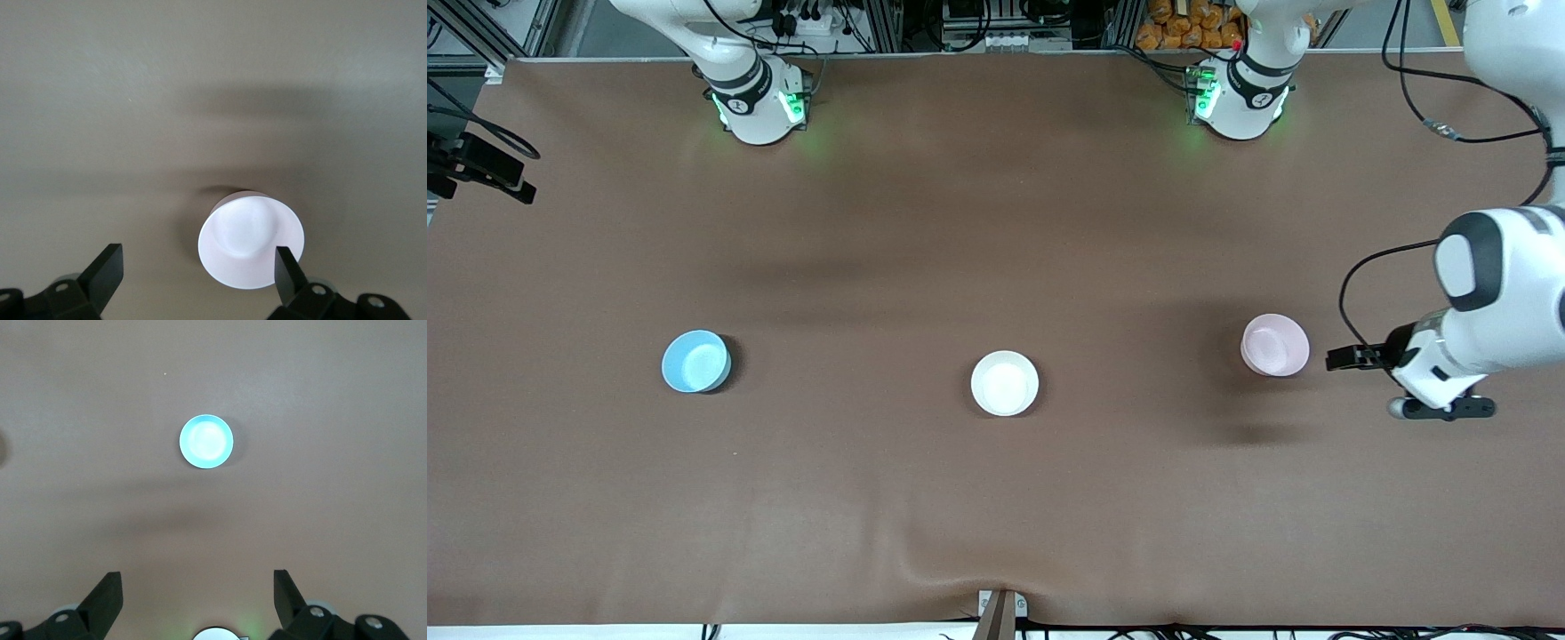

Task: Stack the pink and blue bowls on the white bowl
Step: 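Lower the left gripper onto the pink bowl rim and close it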

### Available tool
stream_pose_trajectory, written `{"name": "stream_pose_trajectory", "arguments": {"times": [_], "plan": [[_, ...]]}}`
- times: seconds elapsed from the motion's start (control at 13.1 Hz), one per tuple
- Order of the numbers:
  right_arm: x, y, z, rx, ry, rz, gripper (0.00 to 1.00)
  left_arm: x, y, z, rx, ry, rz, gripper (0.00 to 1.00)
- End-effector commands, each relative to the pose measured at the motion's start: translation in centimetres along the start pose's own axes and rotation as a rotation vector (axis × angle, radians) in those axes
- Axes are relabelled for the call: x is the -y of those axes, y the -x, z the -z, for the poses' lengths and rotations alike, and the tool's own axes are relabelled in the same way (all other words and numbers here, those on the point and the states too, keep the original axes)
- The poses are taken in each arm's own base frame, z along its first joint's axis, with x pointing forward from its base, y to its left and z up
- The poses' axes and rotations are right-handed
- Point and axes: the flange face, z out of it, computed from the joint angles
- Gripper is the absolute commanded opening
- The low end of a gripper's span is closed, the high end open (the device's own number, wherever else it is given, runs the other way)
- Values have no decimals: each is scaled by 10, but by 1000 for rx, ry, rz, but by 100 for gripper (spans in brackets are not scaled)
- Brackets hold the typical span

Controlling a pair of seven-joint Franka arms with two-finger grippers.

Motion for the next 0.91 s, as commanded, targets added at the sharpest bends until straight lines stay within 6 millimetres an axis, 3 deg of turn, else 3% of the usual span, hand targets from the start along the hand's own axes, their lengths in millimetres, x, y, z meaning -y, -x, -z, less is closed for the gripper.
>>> {"name": "stream_pose_trajectory", "arguments": {"times": [0.0,0.3,0.46,0.84], "plan": [[1,-1,0,0,-15,4,100,0,20,-39,-36,-10,-76,100],[2,-1,-1,2,-15,5,100,10,24,-64,-28,-4,-68,100],[2,-3,-2,5,-15,5,100,9,30,-87,-20,2,-59,100],[3,-4,-6,12,-15,6,100,9,38,-111,-18,1,-63,70]]}}
